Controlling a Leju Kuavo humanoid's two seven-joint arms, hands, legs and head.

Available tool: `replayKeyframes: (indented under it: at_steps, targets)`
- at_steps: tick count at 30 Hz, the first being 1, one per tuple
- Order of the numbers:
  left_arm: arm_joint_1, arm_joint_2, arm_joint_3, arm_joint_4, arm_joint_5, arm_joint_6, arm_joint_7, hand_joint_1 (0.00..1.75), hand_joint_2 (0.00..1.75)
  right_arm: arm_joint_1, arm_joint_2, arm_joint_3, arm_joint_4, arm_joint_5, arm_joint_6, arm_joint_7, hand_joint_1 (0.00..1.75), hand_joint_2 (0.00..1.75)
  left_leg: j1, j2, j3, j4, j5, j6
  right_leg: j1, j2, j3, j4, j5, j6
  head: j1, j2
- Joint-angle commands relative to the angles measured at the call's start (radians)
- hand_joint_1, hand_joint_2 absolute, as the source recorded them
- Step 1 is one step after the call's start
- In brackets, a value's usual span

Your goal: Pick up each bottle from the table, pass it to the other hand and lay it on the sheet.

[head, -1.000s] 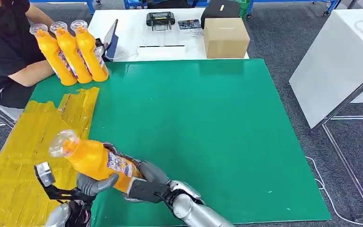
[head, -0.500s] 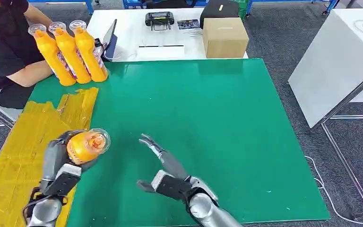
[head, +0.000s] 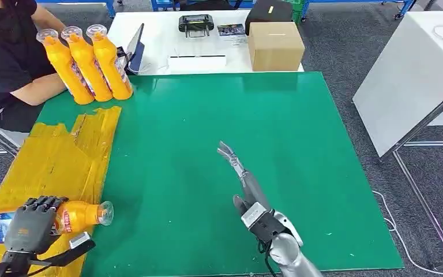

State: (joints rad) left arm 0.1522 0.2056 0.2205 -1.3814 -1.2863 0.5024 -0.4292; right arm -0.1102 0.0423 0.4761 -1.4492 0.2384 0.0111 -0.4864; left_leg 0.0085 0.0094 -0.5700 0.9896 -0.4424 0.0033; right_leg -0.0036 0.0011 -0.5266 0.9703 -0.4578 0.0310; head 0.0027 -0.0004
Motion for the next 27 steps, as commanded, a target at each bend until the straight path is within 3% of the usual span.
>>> replayKeyframes:
  at_steps: [1,7,8,9,15,27]
  targets:
    - [-0.018,0.068,-0.022,0.14,-0.07,-0.091,0.053,1.75,1.75,-0.02,-0.026,-0.016,-0.001,0.0,0.008,0.0,0.0,0.0,0.0,0.0,0.002,-0.001,-0.001,0.0,0.0,0.0,0.003,-0.001,0.0,0.0,0.0,0.0]
    - [-0.007,0.135,-0.103,0.221,-0.044,-0.222,0.037,1.75,1.75,-0.032,-0.021,-0.027,0.031,0.003,0.014,-0.008,0.0,0.0,-0.001,-0.001,0.004,-0.002,0.0,0.0,-0.001,0.0,0.003,-0.001,0.0,-0.001,0.0,0.0]
    - [-0.005,0.146,-0.12,0.23,-0.026,-0.247,0.028,1.1,1.75,-0.036,-0.021,-0.027,0.035,0.004,0.016,-0.009,0.0,0.0,0.0,0.0,0.004,-0.002,0.0,0.0,0.0,0.001,0.003,-0.001,0.0,-0.001,0.0,0.0]
    - [0.013,0.163,-0.134,0.219,0.001,-0.257,0.007,0.0,0.0,-0.043,-0.022,-0.026,0.04,0.004,0.018,-0.01,0.0,0.0,-0.001,0.0,0.004,-0.002,0.0,0.0,-0.001,0.001,0.003,-0.001,0.0,0.0,0.0,0.0]
    - [0.083,0.173,-0.157,0.102,0.158,-0.323,-0.05,0.0,0.0,-0.057,-0.017,-0.028,0.061,0.004,0.028,-0.01,0.0,0.0,0.0,0.005,0.008,-0.003,-0.001,0.0,0.0,0.006,0.007,-0.001,0.001,0.0,0.0,0.0]
    - [0.141,0.204,-0.177,0.002,0.274,-0.405,-0.075,0.0,0.0,-0.073,-0.013,-0.024,0.074,0.005,0.036,-0.008,0.0,0.0,-0.002,0.0,0.007,-0.002,0.0,0.0,-0.002,0.0,0.008,-0.001,0.0,0.0,0.0,0.0]
